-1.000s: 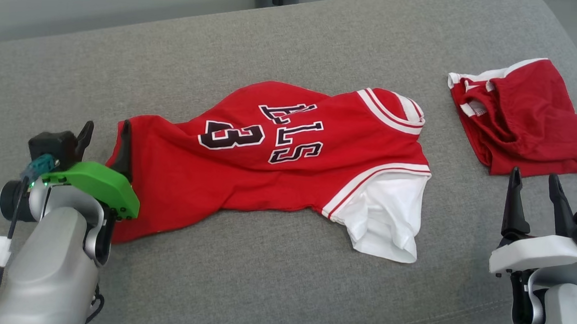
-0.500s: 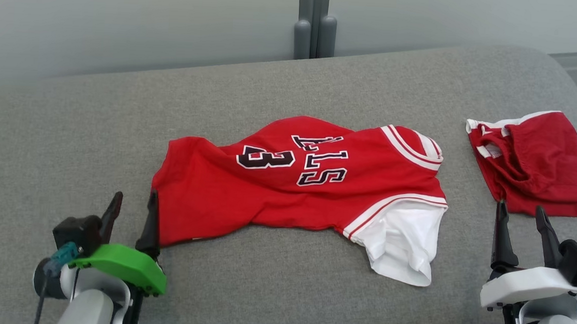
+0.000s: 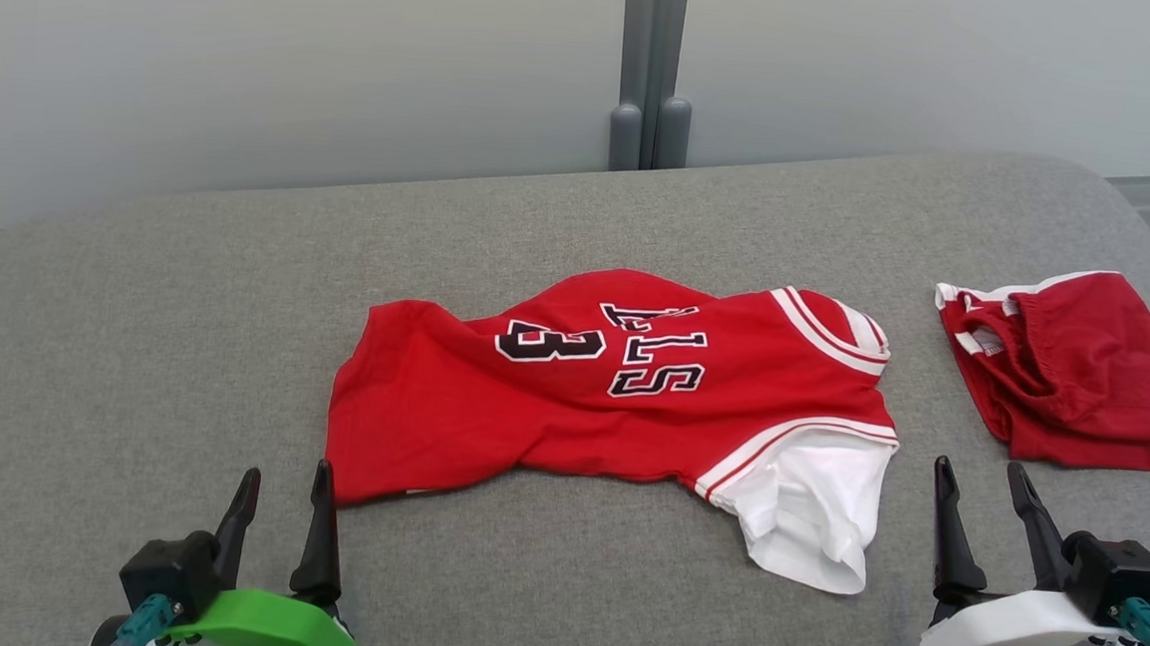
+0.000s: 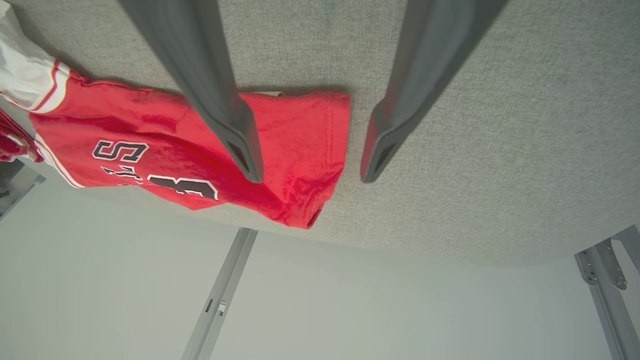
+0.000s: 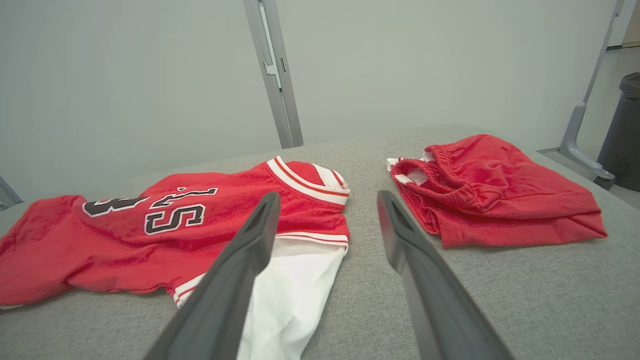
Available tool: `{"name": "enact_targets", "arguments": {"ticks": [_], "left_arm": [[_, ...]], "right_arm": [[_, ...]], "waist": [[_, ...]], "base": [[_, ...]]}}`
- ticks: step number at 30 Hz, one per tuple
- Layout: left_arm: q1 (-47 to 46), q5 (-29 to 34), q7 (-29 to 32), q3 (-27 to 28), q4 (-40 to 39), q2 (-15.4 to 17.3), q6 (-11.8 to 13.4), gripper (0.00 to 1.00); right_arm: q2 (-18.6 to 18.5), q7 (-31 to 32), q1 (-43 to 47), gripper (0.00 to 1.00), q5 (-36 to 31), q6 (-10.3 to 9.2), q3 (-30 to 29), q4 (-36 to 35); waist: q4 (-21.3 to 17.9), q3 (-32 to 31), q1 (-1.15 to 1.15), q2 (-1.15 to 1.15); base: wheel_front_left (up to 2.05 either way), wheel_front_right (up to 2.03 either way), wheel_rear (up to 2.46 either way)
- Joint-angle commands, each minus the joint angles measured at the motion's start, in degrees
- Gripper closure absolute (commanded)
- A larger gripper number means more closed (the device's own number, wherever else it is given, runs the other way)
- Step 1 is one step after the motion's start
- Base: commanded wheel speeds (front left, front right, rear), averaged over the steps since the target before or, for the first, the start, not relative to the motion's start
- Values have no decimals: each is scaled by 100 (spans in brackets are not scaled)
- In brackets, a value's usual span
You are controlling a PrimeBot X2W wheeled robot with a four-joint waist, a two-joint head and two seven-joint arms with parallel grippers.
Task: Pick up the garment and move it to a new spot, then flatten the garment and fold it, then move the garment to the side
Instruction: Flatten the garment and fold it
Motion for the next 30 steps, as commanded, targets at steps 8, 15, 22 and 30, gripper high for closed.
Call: {"name": "enact_targets", "arguments": {"ticks": [8, 15, 22, 30], "left_arm": [[321, 172, -15, 165, -291, -92, 48, 0], [404, 275, -15, 254, -409, -136, 0, 0], [380, 358, -15, 296, -393, -162, -25, 0], [315, 393, -15, 282, -291, -177, -60, 0]], "right_arm": [[-22, -41, 118, 0, 71, 0, 124, -1], [-22, -59, 108, 0, 9, 0, 193, 17], [-23, -76, 53, 0, 2, 0, 184, 36], [-23, -77, 24, 0, -10, 0, 171, 17]], "waist": [[-4, -69, 0, 0], [19, -99, 0, 0], [41, -93, 0, 0], [45, -64, 0, 0]], "base": [[0, 0, 0], [0, 0, 0], [0, 0, 0], [0, 0, 0]]}}
